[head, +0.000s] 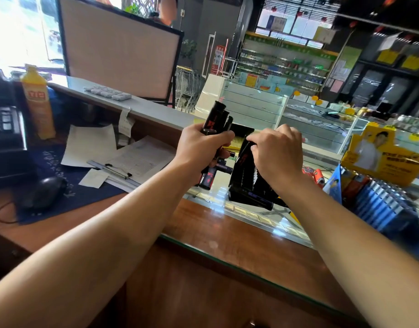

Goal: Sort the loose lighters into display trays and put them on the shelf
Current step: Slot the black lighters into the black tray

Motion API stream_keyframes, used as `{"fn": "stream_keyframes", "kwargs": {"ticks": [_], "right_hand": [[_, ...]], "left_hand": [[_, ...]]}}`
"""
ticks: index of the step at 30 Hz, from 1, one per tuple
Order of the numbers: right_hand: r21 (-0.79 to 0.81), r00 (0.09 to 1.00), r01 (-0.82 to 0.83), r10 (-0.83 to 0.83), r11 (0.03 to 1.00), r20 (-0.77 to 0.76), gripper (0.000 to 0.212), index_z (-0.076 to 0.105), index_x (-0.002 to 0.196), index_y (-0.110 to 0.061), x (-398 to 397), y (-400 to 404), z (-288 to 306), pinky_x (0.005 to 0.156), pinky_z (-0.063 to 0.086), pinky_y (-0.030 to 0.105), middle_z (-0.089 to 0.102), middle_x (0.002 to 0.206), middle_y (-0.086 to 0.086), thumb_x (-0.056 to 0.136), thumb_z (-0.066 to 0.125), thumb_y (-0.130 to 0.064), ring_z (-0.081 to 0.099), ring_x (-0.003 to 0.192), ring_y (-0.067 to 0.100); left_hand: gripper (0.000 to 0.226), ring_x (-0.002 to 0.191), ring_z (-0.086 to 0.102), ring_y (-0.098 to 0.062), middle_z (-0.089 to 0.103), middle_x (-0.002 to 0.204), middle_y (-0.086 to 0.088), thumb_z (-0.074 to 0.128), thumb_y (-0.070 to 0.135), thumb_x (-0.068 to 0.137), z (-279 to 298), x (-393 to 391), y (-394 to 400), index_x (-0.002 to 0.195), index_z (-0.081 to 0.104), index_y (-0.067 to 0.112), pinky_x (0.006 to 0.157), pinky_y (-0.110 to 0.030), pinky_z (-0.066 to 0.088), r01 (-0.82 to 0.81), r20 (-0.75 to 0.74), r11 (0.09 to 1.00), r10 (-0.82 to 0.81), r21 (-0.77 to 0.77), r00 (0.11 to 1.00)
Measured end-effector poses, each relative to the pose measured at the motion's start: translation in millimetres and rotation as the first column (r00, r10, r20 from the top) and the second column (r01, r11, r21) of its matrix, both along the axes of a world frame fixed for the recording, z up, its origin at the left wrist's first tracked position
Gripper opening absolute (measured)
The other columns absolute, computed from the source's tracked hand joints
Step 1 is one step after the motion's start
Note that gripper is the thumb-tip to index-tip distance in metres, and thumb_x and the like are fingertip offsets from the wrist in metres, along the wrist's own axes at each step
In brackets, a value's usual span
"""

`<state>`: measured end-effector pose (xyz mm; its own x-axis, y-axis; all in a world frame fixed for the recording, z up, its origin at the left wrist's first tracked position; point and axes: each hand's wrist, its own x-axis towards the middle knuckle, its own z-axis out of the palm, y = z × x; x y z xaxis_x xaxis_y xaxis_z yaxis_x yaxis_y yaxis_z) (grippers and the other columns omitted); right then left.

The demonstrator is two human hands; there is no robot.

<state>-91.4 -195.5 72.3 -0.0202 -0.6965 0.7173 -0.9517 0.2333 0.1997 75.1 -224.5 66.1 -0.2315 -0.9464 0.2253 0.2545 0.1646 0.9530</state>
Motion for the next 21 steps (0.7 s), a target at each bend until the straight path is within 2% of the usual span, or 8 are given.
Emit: {"fn": "stream_keyframes", "kwargs": {"ticks": [4, 6, 8, 11, 14, 17, 21], "right_hand": [[-0.075, 1.0, 0.031, -0.031, 0.997, -0.005, 0.016, 0.072, 0.091, -0.016, 3.8, -0.8, -4.1, 0.086, 0.04, 0.039, 0.068, 0.065, 0.005, 0.078, 0.072, -0.005, 0.06, 0.071, 0.031], [-0.107, 0.999, 0.029, -0.032, 0.994, -0.028, 0.012, 0.071, 0.083, -0.016, 2.4, -1.2, -5.1, 0.086, 0.04, 0.038, 0.066, 0.06, 0.005, 0.076, 0.074, -0.006, 0.059, 0.067, 0.031], [-0.099, 0.998, 0.029, -0.034, 0.995, -0.047, 0.009, 0.074, 0.085, -0.019, -1.5, -1.5, -6.4, 0.089, 0.033, 0.038, 0.07, 0.07, 0.003, 0.08, 0.069, -0.014, 0.059, 0.076, 0.031], [0.001, 0.998, 0.028, -0.028, 1.0, -0.056, 0.02, 0.074, 0.097, -0.022, -1.8, 2.6, -6.5, 0.092, 0.03, 0.04, 0.073, 0.097, -0.002, 0.084, 0.06, -0.027, 0.054, 0.095, 0.03], [0.144, 0.998, 0.053, -0.045, 0.988, -0.052, 0.033, 0.065, 0.116, -0.025, -1.6, 8.1, -3.5, 0.098, 0.029, 0.042, 0.065, 0.117, -0.003, 0.085, 0.057, -0.032, 0.047, 0.11, 0.03], [0.205, 0.997, 0.071, -0.066, 0.976, -0.033, 0.041, 0.056, 0.125, -0.028, -1.4, 10.3, -1.3, 0.1, 0.027, 0.042, 0.059, 0.126, -0.002, 0.084, 0.057, -0.034, 0.042, 0.119, 0.03], [0.205, 0.997, 0.074, -0.076, 0.976, 0.004, 0.041, 0.058, 0.124, -0.025, 0.1, 13.3, -1.1, 0.101, 0.029, 0.042, 0.06, 0.127, -0.001, 0.084, 0.057, -0.035, 0.043, 0.12, 0.03]], "left_hand": [[0.014, 0.059, 0.064, -0.018, 0.069, 0.074, -0.008, 0.078, 0.014, 0.083, -0.7, 0.2, 0.4, 0.081, 0.064, 0.01, 0.04, -0.021, 0.039, 0.006, 0.019, 1.0, -0.006, -0.01, 1.0], [0.014, 0.06, 0.064, -0.019, 0.069, 0.075, -0.009, 0.078, 0.014, 0.083, -1.2, 0.2, 0.4, 0.081, 0.064, 0.01, 0.04, -0.021, 0.04, 0.002, 0.027, 1.0, -0.002, -0.013, 1.0], [0.014, 0.061, 0.064, -0.02, 0.069, 0.077, -0.012, 0.077, 0.013, 0.083, -1.2, -0.5, 1.4, 0.081, 0.065, 0.008, 0.04, -0.02, 0.041, 0.006, 0.037, 1.0, -0.006, -0.016, 0.999], [0.013, 0.063, 0.064, -0.021, 0.068, 0.078, -0.013, 0.077, 0.011, 0.083, -1.5, -0.6, 3.2, 0.083, 0.065, 0.007, 0.039, -0.019, 0.041, 0.024, 0.048, 1.0, -0.023, -0.018, 0.999], [0.012, 0.063, 0.066, -0.021, 0.069, 0.078, -0.011, 0.076, 0.012, 0.084, -2.5, -1.2, 3.6, 0.085, 0.066, 0.007, 0.041, -0.02, 0.042, 0.04, 0.07, 0.999, -0.037, -0.033, 0.997], [0.013, 0.061, 0.066, -0.018, 0.07, 0.077, -0.008, 0.077, 0.013, 0.083, -2.9, -1.6, 4.0, 0.088, 0.066, 0.008, 0.043, -0.021, 0.042, 0.064, 0.091, 0.997, -0.061, -0.036, 0.994], [0.012, 0.06, 0.067, -0.018, 0.072, 0.075, -0.007, 0.077, 0.014, 0.083, -3.2, -1.7, 4.2, 0.087, 0.067, 0.009, 0.042, -0.022, 0.041, 0.097, 0.122, 0.994, -0.091, -0.042, 0.988]]}}
